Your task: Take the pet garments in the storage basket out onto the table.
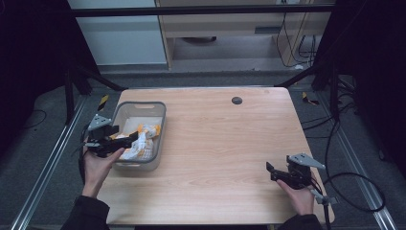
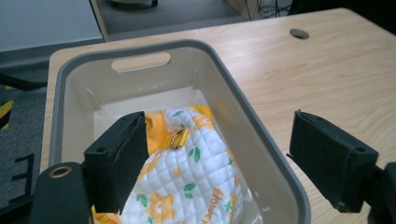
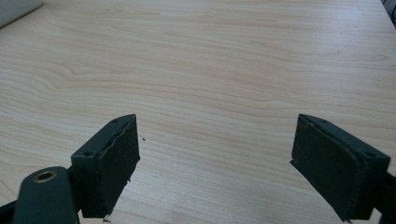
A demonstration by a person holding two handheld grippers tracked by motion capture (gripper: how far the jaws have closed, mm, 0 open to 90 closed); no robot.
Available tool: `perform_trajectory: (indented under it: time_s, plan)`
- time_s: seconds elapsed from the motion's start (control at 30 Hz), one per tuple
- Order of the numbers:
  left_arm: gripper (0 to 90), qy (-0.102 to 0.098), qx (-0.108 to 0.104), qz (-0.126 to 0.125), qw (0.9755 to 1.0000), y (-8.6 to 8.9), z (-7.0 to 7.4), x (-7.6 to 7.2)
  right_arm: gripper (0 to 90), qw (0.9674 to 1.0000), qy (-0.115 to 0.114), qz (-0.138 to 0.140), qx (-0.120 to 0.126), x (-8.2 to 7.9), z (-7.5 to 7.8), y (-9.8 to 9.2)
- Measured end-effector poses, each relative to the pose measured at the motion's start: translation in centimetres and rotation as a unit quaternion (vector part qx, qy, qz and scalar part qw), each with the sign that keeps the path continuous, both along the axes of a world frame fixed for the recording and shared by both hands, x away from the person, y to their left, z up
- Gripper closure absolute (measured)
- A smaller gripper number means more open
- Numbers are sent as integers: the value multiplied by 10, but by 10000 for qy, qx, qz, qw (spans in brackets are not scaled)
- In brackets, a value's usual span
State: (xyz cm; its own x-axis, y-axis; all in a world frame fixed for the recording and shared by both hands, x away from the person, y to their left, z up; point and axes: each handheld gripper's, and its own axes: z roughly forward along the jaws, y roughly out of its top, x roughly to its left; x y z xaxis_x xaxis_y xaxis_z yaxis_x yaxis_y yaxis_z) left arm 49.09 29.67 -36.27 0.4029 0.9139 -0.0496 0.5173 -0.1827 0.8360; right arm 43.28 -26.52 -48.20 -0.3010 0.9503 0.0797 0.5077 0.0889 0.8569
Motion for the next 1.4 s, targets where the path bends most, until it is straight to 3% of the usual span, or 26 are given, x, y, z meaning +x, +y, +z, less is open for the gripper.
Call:
perform_trajectory:
  time_s: [0.33, 0.7, 0.93, 1.4]
  plan:
    - [193, 404, 237, -151, 9988, -4, -3, 18, 148, 10000, 6, 18, 8, 0, 0, 0]
    - [193, 731, 621, -292, 9950, -7, -7, 35, 148, 10000, 11, 13, 4, 0, 0, 1]
    - [193, 937, 644, -353, 9929, -5, -11, 43, 147, 10000, -19, 6, 1, 0, 0, 0]
    - [196, 1146, 894, -413, 9885, -13, -18, 54, 145, 10000, 33, 30, 18, 1, 0, 1]
